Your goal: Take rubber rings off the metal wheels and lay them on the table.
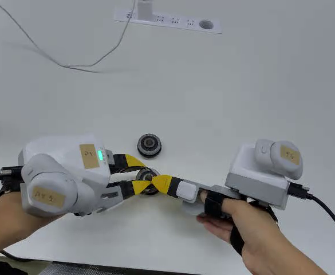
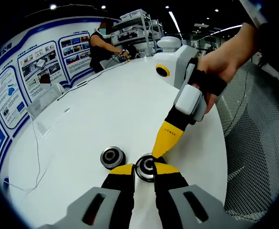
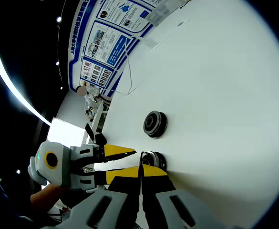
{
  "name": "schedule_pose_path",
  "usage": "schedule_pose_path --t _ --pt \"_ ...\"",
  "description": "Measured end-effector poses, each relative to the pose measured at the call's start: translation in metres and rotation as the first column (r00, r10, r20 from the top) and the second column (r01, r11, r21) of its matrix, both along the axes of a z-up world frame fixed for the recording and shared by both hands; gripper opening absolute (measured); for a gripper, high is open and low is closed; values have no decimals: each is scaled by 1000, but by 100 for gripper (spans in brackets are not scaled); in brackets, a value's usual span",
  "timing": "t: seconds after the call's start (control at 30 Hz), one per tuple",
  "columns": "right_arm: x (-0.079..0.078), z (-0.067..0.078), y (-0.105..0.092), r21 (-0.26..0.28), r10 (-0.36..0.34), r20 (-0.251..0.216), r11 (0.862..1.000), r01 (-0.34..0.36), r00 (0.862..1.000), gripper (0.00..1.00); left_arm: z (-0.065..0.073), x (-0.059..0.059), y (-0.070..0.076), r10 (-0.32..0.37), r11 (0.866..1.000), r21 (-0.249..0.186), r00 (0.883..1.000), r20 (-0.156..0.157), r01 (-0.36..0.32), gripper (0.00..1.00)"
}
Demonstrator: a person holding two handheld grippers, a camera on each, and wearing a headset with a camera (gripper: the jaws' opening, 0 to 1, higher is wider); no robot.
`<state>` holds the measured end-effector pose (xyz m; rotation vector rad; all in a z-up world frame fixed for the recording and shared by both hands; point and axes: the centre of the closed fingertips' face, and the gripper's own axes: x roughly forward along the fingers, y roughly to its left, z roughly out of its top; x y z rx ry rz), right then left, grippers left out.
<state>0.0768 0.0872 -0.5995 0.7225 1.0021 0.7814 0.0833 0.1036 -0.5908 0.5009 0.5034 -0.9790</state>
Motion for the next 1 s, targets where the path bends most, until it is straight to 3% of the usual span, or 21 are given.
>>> schedule_pose_path --t 0.1,0.17,0.23,0.37,0.57,0.73,1.0 --pt "0 2 1 6 -5 -3 1000 5 1000 1 7 1 6 34 999 -39 999 -4 -34 16" --pt "0 4 1 16 -11 -10 1000 11 1000 1 15 4 7 83 991 -108 996 -27 -85 17" --pt "2 7 2 26 -16 -8 1000 17 1000 1 21 7 12 95 989 -111 995 -6 -95 19" --pt "5 15 3 56 -30 -10 998 31 999 1 28 8 15 113 987 -114 994 6 -112 20" --pt "16 29 -3 78 -64 11 995 63 998 1 38 13 19 140 983 -123 989 46 -133 30" --pt "29 28 -22 60 -118 23 991 117 993 1 44 17 20 156 979 -142 986 66 -146 38" --pt "43 12 -56 21 -210 6 977 210 978 1 53 19 19 166 976 -155 982 86 -152 43"
